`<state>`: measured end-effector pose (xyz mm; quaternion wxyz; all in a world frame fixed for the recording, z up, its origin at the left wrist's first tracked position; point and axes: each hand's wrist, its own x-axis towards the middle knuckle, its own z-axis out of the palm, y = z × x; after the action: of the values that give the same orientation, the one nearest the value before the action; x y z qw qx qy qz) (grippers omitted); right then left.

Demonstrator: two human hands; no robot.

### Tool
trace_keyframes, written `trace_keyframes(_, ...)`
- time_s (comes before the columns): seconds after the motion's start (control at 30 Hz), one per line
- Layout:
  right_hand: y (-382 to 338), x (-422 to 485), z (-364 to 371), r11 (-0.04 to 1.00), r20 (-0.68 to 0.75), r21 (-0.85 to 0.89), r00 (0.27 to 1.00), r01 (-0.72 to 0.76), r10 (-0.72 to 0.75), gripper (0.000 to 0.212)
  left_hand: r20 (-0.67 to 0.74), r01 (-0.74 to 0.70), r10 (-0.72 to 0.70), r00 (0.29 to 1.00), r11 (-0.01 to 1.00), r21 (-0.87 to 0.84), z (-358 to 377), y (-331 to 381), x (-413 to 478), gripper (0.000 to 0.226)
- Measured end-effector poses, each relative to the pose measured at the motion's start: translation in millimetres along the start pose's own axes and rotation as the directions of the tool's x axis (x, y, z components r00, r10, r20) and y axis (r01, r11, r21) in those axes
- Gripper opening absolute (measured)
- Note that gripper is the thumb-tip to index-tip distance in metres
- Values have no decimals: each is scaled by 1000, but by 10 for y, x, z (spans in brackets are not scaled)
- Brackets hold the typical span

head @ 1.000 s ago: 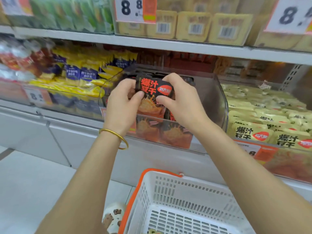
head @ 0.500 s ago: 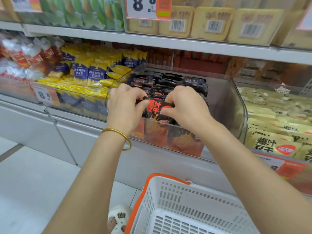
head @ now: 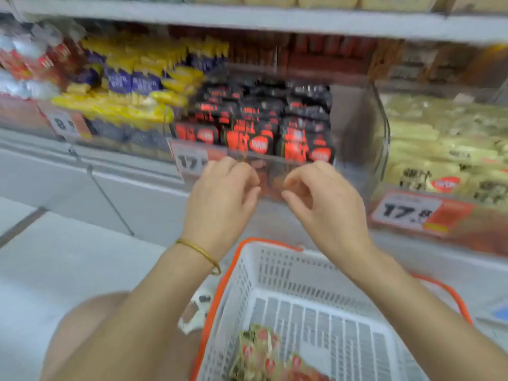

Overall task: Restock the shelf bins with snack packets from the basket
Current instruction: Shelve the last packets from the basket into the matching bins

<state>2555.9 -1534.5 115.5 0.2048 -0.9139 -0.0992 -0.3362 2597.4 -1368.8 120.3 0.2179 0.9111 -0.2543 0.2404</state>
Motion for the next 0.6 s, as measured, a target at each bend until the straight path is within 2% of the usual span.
trace_keyframes(0.03,100,-226,103,997,160,13,985,-74,71,11,198,-10,10,980,1000,3,90,93,-141,19)
trace_keyframes(0.07,228,-487,240,989,350,-6,926,-148,141,11,386,-24,10,922,999,31,196,181,-290,20)
trace_keyframes(0.1,364,-768,382,978,521,-48,830,-205,200,12,547,-60,9,837,995,74,305,256,-437,23)
trace_keyframes(0.17,665,-1390,681,956,753,-155,597,-250,278,15,777,-185,28,629,976,114,534,381,-719,29)
trace_keyframes(0.27,994,-2262,962,912,896,-313,237,-266,376,26,926,-350,49,374,932,92,806,506,-1001,34)
trace_keyframes(0.33,1104,-2691,1040,903,925,-343,73,-260,373,36,963,-401,44,266,913,69,931,551,-1087,36)
trace_keyframes(0.37,1133,-2843,1066,904,932,-339,40,-260,361,42,972,-414,38,230,908,62,976,567,-1095,37)
trace_keyframes(0.4,1152,-2963,1104,908,938,-323,39,-266,345,46,977,-420,32,210,906,60,1019,577,-1088,37)
trace_keyframes(0.5,1085,-3161,1268,899,953,-252,70,-359,295,57,980,-440,33,198,896,59,1134,611,-1019,35)
trace_keyframes(0.53,1024,-3189,1331,883,957,-233,68,-407,284,53,977,-447,39,208,893,60,1171,618,-991,33)
trace_keyframes(0.6,893,-3235,1442,875,956,-208,98,-438,276,29,974,-459,48,223,886,62,1226,635,-946,29)
